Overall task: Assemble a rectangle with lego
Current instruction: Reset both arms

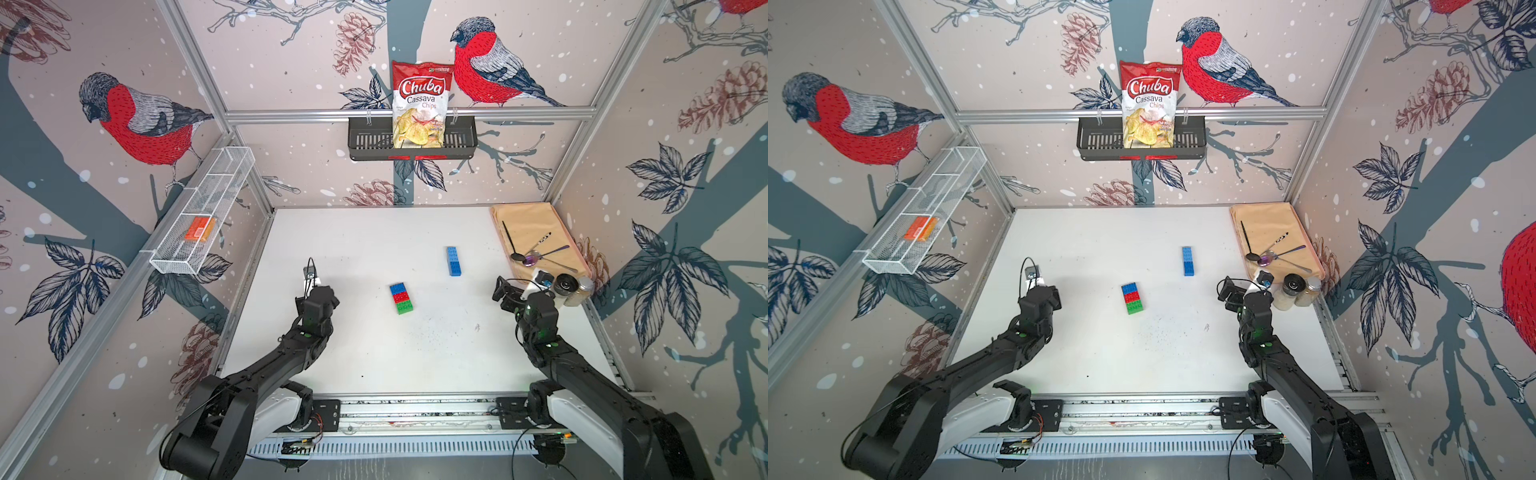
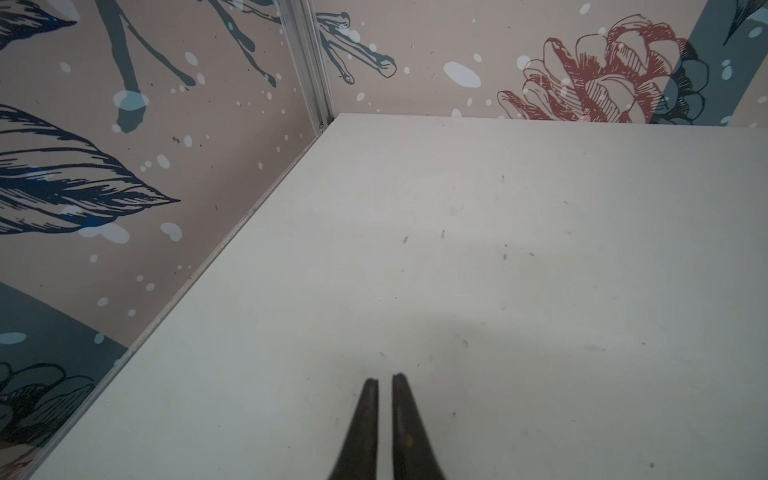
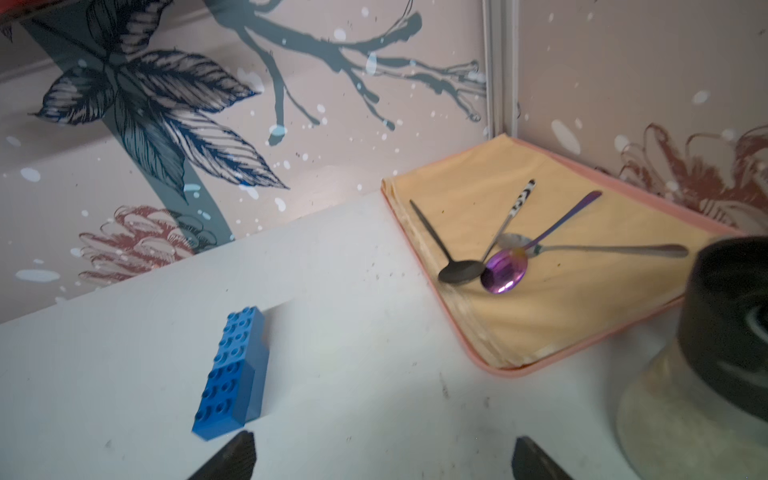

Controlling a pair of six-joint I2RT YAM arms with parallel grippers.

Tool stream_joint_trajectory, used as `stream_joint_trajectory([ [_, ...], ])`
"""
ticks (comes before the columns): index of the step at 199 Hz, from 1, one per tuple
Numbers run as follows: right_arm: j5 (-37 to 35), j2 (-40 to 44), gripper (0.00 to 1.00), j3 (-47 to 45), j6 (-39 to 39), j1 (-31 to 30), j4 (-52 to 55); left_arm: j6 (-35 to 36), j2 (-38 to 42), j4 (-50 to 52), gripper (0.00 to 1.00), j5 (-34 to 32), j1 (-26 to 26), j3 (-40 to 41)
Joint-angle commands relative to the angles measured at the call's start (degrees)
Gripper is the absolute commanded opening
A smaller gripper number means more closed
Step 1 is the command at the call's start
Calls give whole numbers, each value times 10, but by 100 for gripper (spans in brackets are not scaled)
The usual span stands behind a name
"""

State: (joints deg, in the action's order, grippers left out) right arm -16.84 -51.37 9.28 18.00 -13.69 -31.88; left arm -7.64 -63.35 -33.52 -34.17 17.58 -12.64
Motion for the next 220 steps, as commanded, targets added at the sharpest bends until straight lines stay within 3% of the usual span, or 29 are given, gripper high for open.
stream_joint_trajectory([
  [1,-58,-16,100,-7,-99,4,-165,63,-21,-239,72,45,-26,35],
  [20,-63,-35,100,-3,-114,14,-159,92,-54,-297,79,82,-31,55],
  [48,-32,-89,100,-62,-118,32,-305,109,-114,-379,83,120,-44,55],
  [60,-28,-120,100,-76,-120,35,-359,123,-135,-366,96,126,-49,34],
  [81,-2,-179,100,-83,-142,41,-445,143,-170,-396,96,132,-60,23],
  [119,64,-220,100,-44,-175,79,-414,103,-233,-473,96,195,-115,40],
  [133,97,-258,100,-58,-153,115,-481,103,-265,-508,97,202,-122,37],
  [154,149,-335,100,-75,-118,160,-578,97,-262,-459,97,227,-134,13],
  [166,179,-384,100,-79,-107,175,-658,81,-261,-432,97,206,-139,0],
  [192,188,-337,100,-18,-103,186,-469,76,-262,-427,98,209,-144,-4],
  [220,117,-364,100,21,-134,140,-439,76,-261,-429,97,207,-144,-3],
])
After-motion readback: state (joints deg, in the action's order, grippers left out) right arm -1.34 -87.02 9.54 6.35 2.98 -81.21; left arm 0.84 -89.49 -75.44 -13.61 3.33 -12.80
